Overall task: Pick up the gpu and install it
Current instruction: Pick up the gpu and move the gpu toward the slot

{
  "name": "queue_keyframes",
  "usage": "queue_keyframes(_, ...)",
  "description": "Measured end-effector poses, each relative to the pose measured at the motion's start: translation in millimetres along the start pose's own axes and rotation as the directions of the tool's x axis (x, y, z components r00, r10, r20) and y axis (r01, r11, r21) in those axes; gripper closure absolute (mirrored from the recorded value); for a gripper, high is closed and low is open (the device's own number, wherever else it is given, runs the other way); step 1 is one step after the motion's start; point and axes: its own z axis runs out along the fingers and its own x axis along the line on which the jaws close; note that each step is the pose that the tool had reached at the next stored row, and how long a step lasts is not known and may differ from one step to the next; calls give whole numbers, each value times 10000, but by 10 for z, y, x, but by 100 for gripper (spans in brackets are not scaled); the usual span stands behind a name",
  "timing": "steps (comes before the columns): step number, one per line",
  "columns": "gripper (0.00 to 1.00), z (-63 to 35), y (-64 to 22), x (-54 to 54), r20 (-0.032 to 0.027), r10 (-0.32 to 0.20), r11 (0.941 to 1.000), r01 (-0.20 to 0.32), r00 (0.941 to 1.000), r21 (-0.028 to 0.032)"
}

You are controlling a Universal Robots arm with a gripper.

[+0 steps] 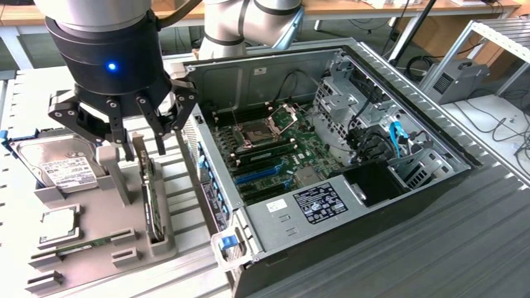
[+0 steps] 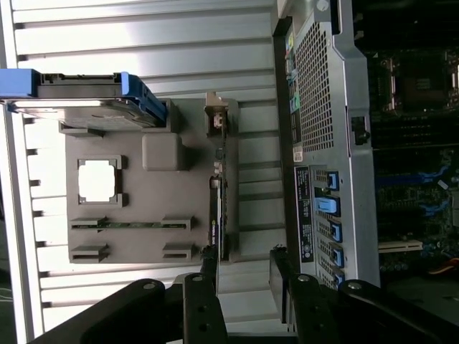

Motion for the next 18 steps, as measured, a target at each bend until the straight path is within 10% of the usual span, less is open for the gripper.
queue_keyframes(18,58,49,-2,1,0,0,10000,0,10000,0)
